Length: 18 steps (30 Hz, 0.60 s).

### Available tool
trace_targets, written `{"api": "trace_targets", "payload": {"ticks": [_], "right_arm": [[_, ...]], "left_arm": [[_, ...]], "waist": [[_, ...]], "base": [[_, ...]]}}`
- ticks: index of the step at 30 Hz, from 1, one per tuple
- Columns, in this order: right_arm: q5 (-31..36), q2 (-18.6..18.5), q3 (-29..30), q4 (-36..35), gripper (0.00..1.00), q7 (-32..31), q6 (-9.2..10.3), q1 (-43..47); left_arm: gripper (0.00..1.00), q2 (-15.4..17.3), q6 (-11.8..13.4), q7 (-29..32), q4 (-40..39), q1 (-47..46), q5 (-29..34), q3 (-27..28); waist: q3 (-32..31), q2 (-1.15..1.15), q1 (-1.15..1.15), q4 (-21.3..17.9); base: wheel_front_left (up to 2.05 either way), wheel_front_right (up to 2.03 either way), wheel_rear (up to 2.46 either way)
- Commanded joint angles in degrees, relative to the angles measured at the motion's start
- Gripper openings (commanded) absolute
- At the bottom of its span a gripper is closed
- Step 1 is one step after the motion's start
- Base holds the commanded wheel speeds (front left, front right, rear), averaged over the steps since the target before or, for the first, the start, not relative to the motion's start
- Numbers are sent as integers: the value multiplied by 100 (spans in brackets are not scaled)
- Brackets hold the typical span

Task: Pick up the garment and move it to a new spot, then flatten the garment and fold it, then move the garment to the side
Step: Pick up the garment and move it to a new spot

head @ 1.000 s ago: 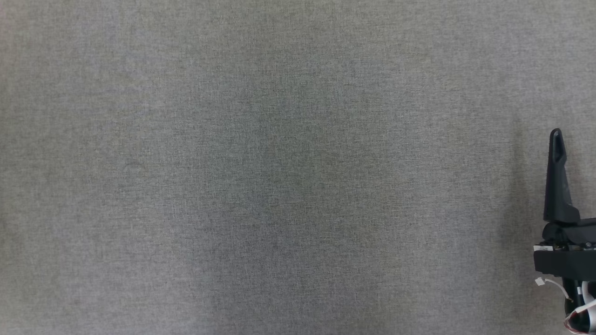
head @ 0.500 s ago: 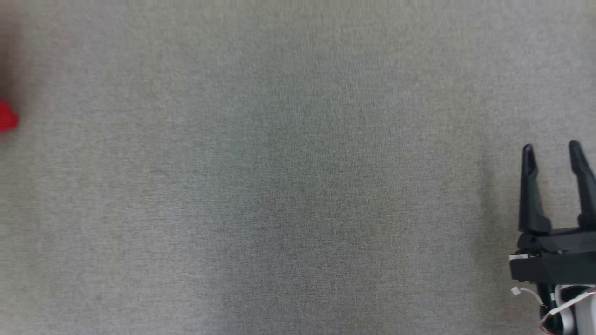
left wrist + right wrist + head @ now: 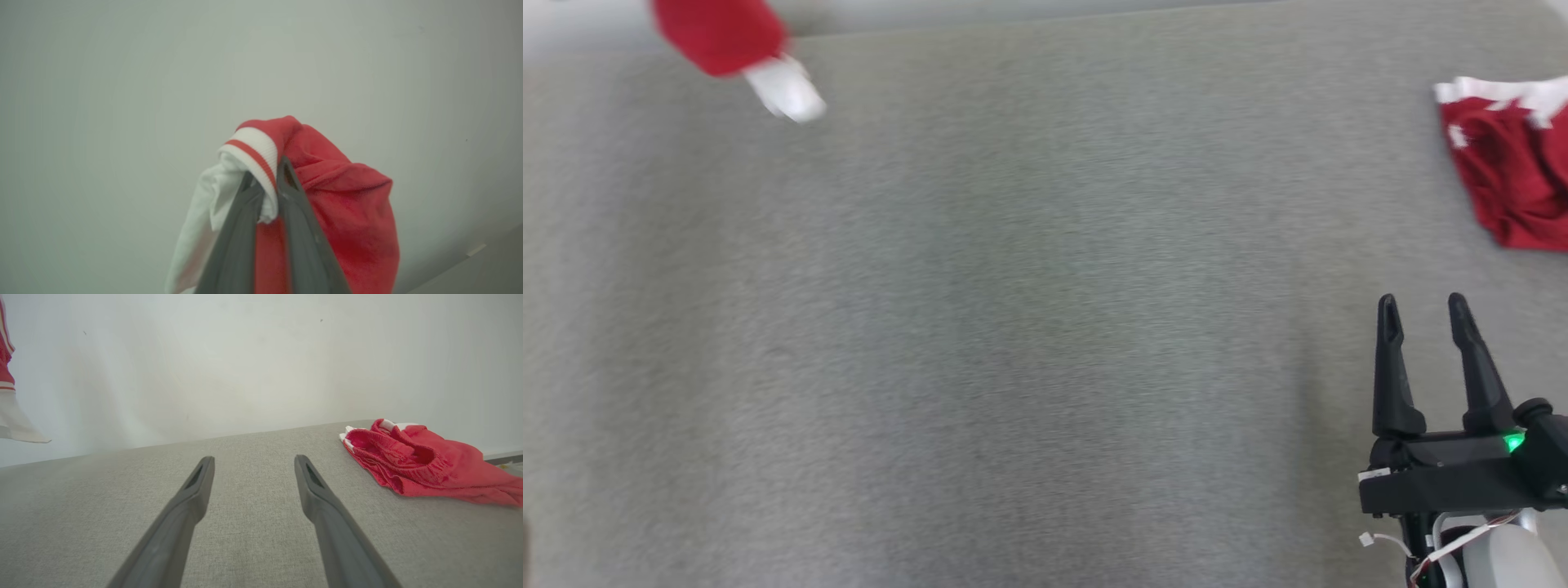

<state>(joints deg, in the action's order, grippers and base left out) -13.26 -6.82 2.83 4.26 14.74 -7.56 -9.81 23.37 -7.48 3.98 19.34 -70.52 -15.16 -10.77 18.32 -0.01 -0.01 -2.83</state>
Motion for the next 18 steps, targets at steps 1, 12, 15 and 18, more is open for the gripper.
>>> {"api": "trace_targets", "payload": {"ticks": [1,12,15,18], "right_arm": [[-25,30,-11,19,100,36,17,1],[-176,273,-23,159,100,47,17,45],[-193,303,48,165,100,41,17,79],[-167,335,84,157,100,38,17,158]], "left_arm": [[0,-29,8,26,-79,-20,-64,-21],[0,-1132,132,263,-677,765,-416,-895],[0,-1315,238,168,-680,1262,-502,-992],[0,-1454,385,15,-596,1923,-674,-987]], "waist": [[-212,1,1,-418],[-334,1,1,-1338],[-344,1,1,-1434],[-376,1,1,-1449]], "base": [[0,0,0],[0,0,0],[0,0,0],[0,0,0]]}}
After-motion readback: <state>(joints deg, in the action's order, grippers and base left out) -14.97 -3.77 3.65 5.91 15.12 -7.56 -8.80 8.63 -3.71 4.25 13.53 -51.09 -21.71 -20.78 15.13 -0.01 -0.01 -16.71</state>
